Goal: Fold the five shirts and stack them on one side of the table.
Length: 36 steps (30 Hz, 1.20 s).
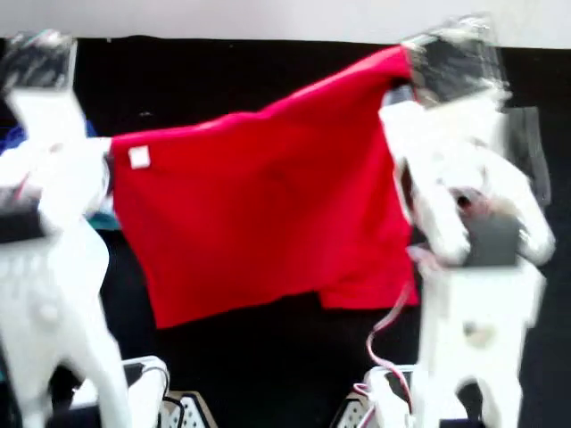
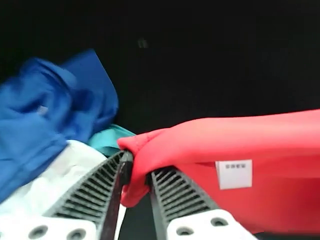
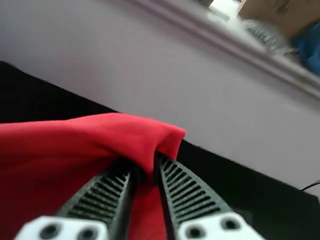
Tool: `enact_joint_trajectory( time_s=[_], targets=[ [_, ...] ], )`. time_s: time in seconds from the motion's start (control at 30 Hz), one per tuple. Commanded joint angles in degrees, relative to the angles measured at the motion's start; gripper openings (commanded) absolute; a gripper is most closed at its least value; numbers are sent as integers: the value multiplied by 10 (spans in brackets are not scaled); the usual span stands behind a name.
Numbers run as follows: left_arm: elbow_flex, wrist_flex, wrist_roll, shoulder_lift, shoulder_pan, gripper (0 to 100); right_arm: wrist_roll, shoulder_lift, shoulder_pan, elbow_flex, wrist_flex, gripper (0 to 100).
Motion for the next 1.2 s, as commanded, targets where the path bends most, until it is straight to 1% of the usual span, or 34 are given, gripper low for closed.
enact_joint_trajectory(
  time_s=[0.0, 0.1, 0.23, 0.4, 0.57, 0.7, 0.8, 0.97, 1.13, 1.17],
  targets=[
    [-22, -85, -4, 139, 5, 9, -1, 34, 0, 173, -255, 6],
    [-103, -100, -4, 260, 9, 9, -4, 123, 9, 132, -305, 6],
    [-259, -90, -4, 400, 9, 9, -4, 278, 15, -3, -292, 6],
    [-437, -29, -4, 546, 9, 9, -4, 451, 15, -189, -183, 6],
    [-559, 14, -4, 662, 8, 9, -4, 570, 15, -342, -51, 6],
    [-631, 51, -4, 723, 8, 9, -4, 605, 5, -438, 73, 6],
    [-671, 67, -4, 751, 8, 9, -4, 624, -14, -479, 126, 6],
    [-720, 85, -4, 778, 8, 9, -5, 670, -44, -495, 124, 6],
    [-730, 92, -4, 783, 8, 9, -6, 725, -75, -495, 122, 6],
    [-730, 92, -4, 783, 8, 9, -16, 732, -81, -495, 124, 6]
  ],
)
